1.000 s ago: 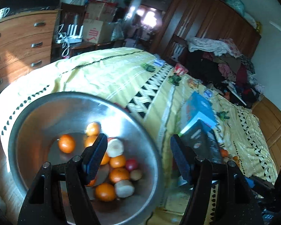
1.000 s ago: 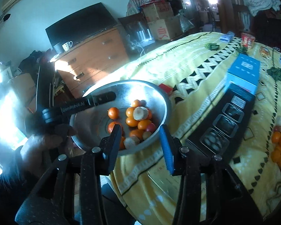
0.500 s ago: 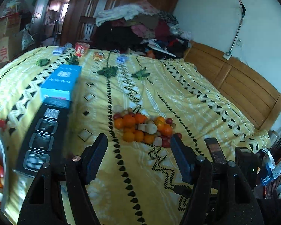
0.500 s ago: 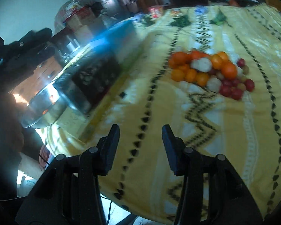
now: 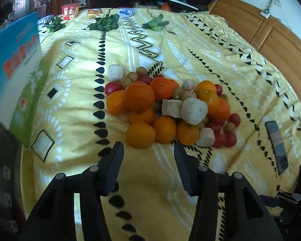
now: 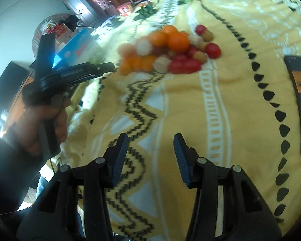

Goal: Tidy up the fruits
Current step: 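Move both open tools back to the fruit pile, then grasp a large orange with the left tool while the right tool grasps another orange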

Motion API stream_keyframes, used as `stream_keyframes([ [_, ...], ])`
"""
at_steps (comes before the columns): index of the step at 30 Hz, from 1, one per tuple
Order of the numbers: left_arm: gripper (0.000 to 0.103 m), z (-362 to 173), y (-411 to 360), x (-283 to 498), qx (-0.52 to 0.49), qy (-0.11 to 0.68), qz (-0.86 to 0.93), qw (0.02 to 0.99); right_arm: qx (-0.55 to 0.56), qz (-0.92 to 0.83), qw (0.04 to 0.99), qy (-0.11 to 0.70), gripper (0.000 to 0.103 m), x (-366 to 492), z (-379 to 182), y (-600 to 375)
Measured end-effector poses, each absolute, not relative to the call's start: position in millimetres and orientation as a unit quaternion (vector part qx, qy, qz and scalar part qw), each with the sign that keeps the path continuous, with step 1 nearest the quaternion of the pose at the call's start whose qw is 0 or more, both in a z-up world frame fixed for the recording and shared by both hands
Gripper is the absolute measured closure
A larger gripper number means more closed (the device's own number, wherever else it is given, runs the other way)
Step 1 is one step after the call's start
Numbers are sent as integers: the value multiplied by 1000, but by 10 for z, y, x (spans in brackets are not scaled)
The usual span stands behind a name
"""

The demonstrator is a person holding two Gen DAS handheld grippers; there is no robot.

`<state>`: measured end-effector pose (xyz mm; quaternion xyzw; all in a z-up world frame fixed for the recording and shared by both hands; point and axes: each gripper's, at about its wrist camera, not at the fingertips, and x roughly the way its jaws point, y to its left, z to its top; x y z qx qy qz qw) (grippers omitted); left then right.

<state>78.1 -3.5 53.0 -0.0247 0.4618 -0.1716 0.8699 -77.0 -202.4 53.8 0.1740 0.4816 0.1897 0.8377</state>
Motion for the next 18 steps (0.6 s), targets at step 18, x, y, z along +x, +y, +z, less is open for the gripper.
stream_keyframes([
  [18, 64, 274, -33, 1026, -47, 462, -171, 869, 183, 178, 841, 477, 55, -580, 426, -2274],
])
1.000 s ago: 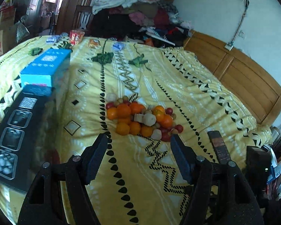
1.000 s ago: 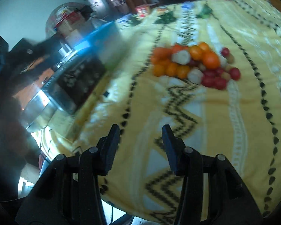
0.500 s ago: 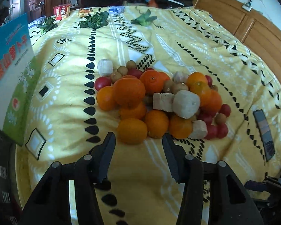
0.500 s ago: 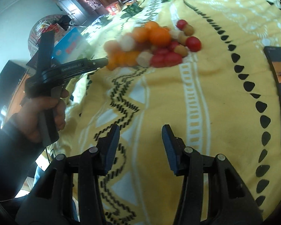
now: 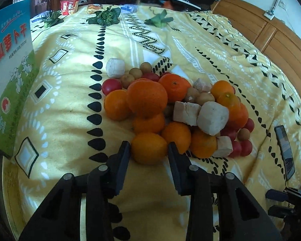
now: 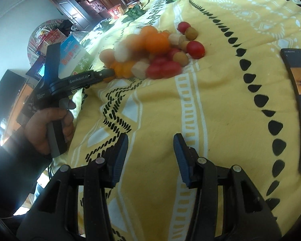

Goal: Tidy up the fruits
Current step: 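Grasp a large orange with the left tool while the right tool grasps another orange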

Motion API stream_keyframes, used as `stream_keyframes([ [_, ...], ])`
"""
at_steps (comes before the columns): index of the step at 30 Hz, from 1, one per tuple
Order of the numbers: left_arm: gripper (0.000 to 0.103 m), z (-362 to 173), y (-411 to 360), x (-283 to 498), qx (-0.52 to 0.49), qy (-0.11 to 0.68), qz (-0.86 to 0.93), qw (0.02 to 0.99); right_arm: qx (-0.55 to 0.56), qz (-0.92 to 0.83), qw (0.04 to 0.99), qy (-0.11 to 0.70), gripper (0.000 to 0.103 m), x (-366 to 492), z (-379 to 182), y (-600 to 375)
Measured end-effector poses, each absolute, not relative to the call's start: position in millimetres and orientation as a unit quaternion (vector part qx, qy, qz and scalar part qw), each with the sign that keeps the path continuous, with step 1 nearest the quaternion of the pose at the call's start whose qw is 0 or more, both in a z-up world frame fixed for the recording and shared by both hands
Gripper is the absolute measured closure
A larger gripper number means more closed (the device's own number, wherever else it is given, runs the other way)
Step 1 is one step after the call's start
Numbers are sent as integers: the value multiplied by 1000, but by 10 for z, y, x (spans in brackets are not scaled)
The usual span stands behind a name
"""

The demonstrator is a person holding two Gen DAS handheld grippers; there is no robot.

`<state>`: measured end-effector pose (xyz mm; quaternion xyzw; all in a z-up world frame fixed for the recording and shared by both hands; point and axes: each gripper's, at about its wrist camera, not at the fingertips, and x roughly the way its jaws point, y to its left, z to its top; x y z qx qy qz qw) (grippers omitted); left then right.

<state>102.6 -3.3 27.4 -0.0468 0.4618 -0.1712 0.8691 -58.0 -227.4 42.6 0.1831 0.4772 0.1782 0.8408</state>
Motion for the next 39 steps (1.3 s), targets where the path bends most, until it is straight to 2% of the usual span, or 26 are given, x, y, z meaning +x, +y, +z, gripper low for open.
stream_keyframes([
  [9, 64, 564, 104, 648, -72, 434, -179, 880, 163, 164, 865, 445, 55, -105, 608, -2370],
  [21, 64, 772, 180, 596, -93, 425, -187, 881, 27, 168, 879, 446, 55, 759, 563, -1976],
  [28, 64, 778, 133, 600, -96, 427, -193, 878, -8, 170, 878, 447, 55, 895, 492, -1879],
  [32, 64, 844, 117, 563, -94, 421, -195, 881, -7, 167, 879, 447, 59, 887, 491, -1871],
  [39, 64, 1135, 216, 390, -98, 389, -191, 896, 26, 163, 899, 405, 60, 564, 914, -1925],
])
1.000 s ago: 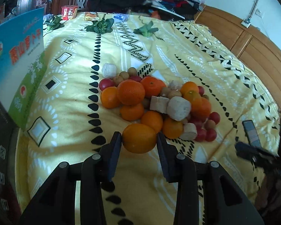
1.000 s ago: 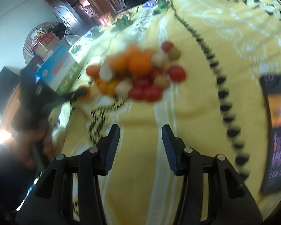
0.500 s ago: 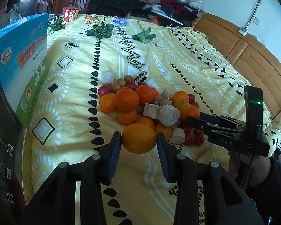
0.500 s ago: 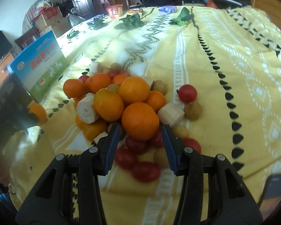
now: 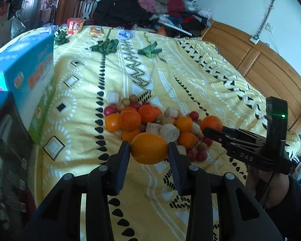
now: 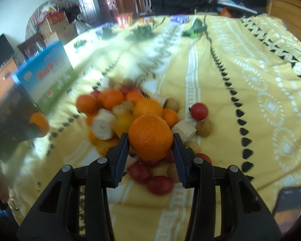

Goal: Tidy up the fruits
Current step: 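Grasp a large orange with the left tool while the right tool grasps another orange, then carry both oranges over the steel basin and open both tools to drop them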

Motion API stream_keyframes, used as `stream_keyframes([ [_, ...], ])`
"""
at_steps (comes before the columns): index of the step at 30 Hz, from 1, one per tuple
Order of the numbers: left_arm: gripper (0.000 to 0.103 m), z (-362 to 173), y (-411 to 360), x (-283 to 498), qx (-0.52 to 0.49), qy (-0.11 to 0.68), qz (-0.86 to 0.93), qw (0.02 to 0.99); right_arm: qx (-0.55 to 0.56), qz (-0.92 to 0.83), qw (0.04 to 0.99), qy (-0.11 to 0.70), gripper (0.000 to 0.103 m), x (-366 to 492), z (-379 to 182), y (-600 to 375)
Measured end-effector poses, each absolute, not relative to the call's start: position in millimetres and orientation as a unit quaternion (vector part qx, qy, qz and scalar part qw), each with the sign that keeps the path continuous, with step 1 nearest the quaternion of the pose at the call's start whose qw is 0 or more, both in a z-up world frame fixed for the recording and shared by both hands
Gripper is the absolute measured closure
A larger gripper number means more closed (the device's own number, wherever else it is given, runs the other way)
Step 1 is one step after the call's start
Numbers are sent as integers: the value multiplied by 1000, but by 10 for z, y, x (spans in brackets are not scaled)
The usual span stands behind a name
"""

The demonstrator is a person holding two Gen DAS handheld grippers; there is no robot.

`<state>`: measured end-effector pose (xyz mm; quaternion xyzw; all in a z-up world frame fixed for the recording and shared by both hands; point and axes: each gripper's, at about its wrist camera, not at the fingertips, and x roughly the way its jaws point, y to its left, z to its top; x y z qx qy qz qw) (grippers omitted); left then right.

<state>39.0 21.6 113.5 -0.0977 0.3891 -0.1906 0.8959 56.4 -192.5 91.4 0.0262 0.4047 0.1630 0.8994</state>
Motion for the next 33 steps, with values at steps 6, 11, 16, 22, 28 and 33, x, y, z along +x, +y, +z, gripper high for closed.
stream_keyframes([
  [6, 64, 1599, 550, 58, -96, 339, -172, 920, 32, 193, 909, 367, 60, 314, 1426, -1649],
  [11, 64, 1917, 1188, -336, -107, 306, -119, 938, 28, 248, 907, 340, 60, 137, 1812, -1115],
  [16, 64, 2046, 2109, -846, -132, 289, -28, 948, 14, 322, 890, 324, 60, -55, 2050, -326],
  [22, 64, 1979, 3201, -1415, -180, 279, 86, 939, -12, 416, 848, 328, 60, -336, 2133, 821],
  [28, 64, 1681, 3877, -1684, -221, 300, 145, 917, -49, 474, 805, 354, 60, -564, 1991, 1728],
  [33, 64, 1436, 4070, -1780, -231, 321, 156, 905, -74, 492, 777, 386, 60, -728, 1768, 2196],
])
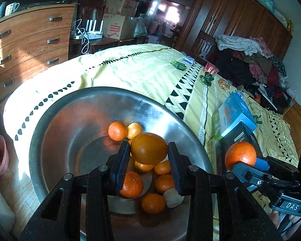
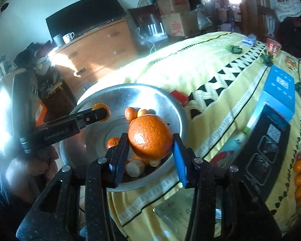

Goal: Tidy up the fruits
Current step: 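Carry both oranges over the steel basin and open both tools to drop them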

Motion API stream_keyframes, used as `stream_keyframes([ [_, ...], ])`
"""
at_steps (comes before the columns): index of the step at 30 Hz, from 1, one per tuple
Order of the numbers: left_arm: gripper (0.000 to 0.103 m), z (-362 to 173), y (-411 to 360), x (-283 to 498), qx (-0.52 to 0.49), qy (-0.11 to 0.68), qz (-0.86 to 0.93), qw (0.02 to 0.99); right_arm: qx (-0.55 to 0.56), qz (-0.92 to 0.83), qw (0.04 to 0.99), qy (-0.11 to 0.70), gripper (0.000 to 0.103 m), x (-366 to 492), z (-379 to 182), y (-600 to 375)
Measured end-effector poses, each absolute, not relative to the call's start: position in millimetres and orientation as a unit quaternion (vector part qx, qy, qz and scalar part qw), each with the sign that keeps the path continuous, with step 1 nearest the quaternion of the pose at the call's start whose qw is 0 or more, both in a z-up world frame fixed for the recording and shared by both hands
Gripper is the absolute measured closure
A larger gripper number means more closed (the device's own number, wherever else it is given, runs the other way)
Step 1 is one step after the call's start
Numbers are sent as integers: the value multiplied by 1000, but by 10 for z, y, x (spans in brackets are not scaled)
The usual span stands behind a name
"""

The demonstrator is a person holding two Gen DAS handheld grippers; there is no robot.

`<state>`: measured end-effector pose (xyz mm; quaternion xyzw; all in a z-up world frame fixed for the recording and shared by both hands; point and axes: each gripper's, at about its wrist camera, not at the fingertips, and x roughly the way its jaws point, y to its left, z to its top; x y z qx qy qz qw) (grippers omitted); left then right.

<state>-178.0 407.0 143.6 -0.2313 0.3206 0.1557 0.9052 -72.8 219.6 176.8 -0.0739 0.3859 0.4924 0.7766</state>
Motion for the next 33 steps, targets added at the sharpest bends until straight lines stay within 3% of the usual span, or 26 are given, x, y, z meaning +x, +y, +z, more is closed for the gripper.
stream_keyframes([
  [25, 63, 1186, 4208, -1776, -255, 345, 153, 890, -118, 489, 754, 422, 59, -855, 1518, 2701],
  [28, 53, 1201, 4212, -1785, -258, 341, 151, 891, -117, 489, 752, 426, 58, -855, 1494, 2721],
  [33, 45, 1240, 4228, -1796, -264, 335, 152, 892, -115, 488, 750, 431, 58, -843, 1475, 2724],
])
